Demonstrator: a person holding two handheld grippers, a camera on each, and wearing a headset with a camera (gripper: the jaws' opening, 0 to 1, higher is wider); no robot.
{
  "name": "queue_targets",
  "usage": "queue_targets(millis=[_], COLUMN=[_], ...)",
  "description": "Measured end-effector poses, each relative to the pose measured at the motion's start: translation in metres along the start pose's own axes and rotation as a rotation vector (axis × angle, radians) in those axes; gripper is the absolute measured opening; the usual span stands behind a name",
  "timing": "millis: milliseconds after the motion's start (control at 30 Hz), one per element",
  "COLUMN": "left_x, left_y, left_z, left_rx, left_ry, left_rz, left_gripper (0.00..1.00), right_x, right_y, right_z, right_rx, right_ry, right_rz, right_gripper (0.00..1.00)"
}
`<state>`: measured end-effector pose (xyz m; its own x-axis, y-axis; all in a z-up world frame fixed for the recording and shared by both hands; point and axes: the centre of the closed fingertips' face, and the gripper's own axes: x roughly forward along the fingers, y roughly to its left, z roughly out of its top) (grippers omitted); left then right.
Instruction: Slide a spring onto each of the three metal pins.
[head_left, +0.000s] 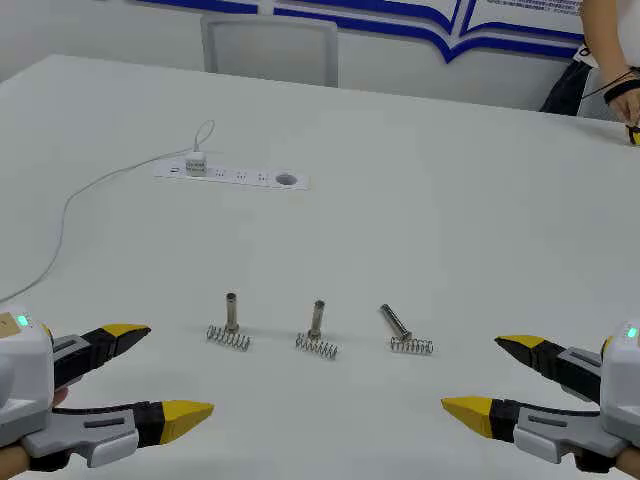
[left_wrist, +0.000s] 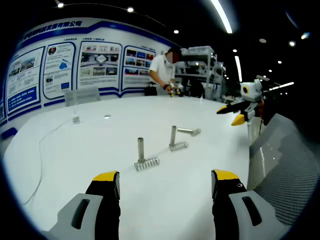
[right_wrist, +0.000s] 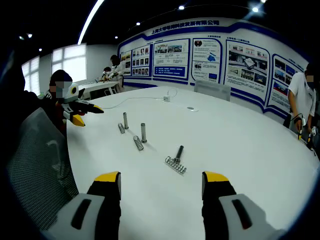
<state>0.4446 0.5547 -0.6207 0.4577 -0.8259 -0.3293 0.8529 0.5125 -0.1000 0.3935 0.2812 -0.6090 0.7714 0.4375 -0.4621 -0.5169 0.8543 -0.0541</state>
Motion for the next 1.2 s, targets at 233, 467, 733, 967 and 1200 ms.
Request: queue_targets(millis=[233,467,733,967,1200], left_x=[0.0012,-0.0001,-0.0016,-0.0028,-0.0035], left_y=[0.0003,0.0016,-0.0012,-0.0007,-0.0021], left_z=[-0.0013,0.001,-0.002,-0.0008,-0.0007], left_rx=[0.0,0.002,0.004,0.006,0.005], left_ry=[0.001,-0.003,0.009,0.01,0.008], left_rz=[-0.004,0.002,0.001,0.005,0.005], left_gripper=[0.76,0.76,0.76,0.76,0.76], right_x=[0.0015,0.0021,0.0021,0.0035,0.0011], right_y=[-0.0001,0.0021,0.0033,0.0014,0.0012], right_z=[0.001,0.0022,-0.0014,0.0004,-0.0032], right_rx=[-0.003,-0.011,0.0,0.002,0.011], right_ry=[0.004,0.006,0.008,0.004,0.018], right_rz=[-0.001,0.003,0.005,0.002,-0.007], right_gripper=[0.67,0.67,0.66,0.66,0.65])
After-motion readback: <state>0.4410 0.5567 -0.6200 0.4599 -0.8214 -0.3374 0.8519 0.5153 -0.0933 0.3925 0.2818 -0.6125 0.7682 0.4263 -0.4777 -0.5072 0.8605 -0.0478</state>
